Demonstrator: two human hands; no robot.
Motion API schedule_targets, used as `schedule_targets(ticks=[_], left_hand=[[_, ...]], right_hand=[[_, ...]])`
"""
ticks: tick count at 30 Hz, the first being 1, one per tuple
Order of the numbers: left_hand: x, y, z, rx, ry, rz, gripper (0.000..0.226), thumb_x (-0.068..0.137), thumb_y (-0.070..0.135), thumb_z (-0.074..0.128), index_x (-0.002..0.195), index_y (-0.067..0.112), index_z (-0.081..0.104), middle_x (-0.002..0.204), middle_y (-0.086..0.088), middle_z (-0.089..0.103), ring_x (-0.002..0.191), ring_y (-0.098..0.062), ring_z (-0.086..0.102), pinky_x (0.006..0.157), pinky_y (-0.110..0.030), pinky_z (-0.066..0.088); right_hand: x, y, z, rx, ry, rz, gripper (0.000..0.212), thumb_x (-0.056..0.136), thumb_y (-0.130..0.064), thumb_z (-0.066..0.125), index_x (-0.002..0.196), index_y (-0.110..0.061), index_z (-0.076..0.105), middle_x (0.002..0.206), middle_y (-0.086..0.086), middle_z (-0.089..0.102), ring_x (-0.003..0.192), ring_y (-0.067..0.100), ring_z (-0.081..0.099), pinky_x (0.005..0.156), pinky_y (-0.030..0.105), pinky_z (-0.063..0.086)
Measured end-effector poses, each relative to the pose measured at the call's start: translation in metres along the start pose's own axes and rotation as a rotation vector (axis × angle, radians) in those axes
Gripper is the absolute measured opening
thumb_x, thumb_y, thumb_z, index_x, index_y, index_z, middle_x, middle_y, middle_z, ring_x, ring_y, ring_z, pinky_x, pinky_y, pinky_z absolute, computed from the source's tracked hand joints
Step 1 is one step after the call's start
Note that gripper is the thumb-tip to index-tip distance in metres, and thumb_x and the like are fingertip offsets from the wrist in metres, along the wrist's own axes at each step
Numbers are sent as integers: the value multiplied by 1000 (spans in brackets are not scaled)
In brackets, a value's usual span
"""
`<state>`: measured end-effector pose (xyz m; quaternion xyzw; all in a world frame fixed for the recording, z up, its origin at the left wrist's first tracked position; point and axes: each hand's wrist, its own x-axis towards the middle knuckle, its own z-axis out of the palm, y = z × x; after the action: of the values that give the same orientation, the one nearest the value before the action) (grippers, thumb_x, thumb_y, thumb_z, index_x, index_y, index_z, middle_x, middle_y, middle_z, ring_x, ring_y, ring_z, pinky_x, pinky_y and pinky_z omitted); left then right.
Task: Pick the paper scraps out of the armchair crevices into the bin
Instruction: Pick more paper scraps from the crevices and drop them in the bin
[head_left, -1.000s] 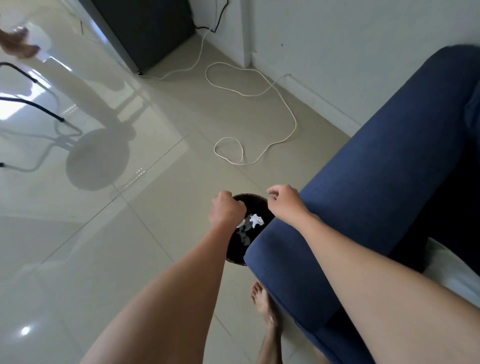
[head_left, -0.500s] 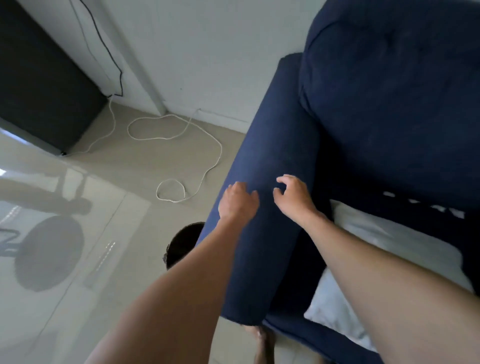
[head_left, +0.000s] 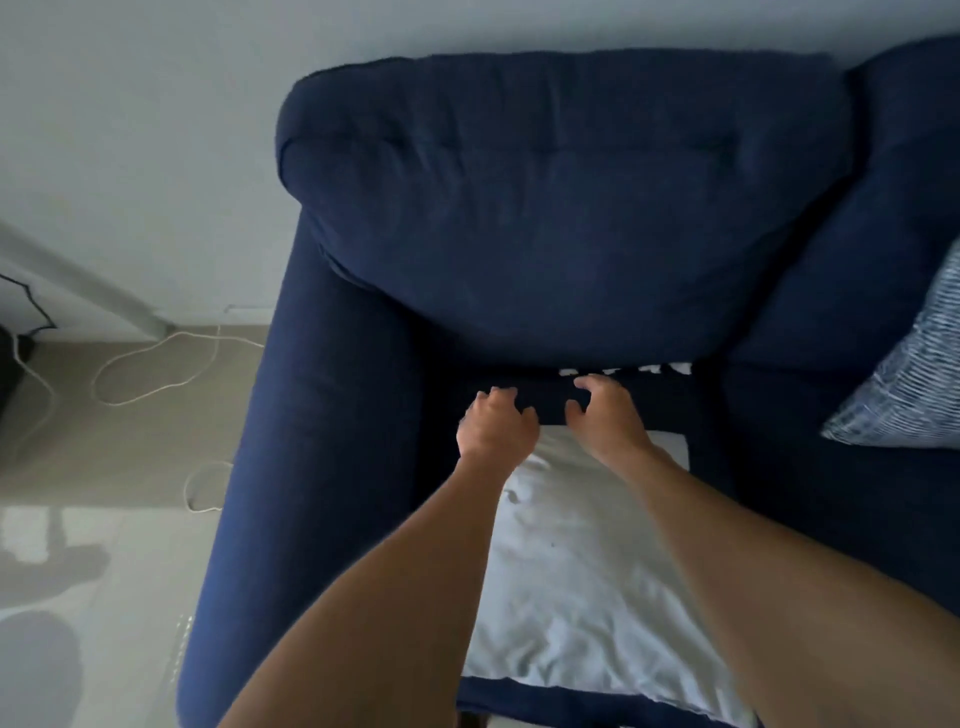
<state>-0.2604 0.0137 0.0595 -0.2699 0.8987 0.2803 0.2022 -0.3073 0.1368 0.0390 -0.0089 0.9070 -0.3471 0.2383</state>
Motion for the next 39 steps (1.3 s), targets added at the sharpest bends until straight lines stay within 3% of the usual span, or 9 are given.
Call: schedule_targets(ticks=[6, 18, 29, 33, 39], left_hand=[[22, 46, 41, 61, -49, 10, 50, 96, 33, 47, 143, 18, 42, 144, -4, 46, 134, -25, 42, 104, -42, 43], [112, 48, 98, 146, -179, 2, 57, 96, 33, 48, 149, 20, 31, 154, -4, 33, 143, -25, 29, 110, -42, 35], [205, 33, 164, 169, -264, 96, 66, 92, 30, 52, 151, 30, 24, 157, -5, 27, 145, -27, 24, 116, -44, 30], [223, 29, 179, 235, -247, 172, 65, 91, 31, 54, 150, 30, 28, 156, -5, 31, 144, -28, 25, 115, -45, 30], [233, 29, 189, 261, -241, 153, 65, 90, 35, 55, 149, 30, 29, 154, -7, 32, 144, -29, 24, 120, -45, 19]], right_hand=[[29, 52, -28, -19, -25, 43, 46, 92, -13, 53, 137, -3, 47, 142, 14, 49, 130, 28, 49, 107, 36, 41], [110, 109, 1, -23, -137, 148, 54, 92, -14, 52, 144, -7, 38, 152, 11, 37, 138, 27, 38, 112, 37, 34], [182, 157, 47, -259, -221, 86, 67, 87, -15, 54, 148, -22, 28, 161, 10, 12, 144, 34, 25, 110, 52, 36], [198, 166, 56, -241, -234, 80, 63, 87, -16, 50, 146, -30, 32, 160, 11, 13, 141, 37, 28, 109, 54, 36], [210, 163, 61, -356, -258, 134, 63, 88, -20, 52, 146, -30, 28, 157, 14, 17, 136, 39, 25, 107, 52, 29]])
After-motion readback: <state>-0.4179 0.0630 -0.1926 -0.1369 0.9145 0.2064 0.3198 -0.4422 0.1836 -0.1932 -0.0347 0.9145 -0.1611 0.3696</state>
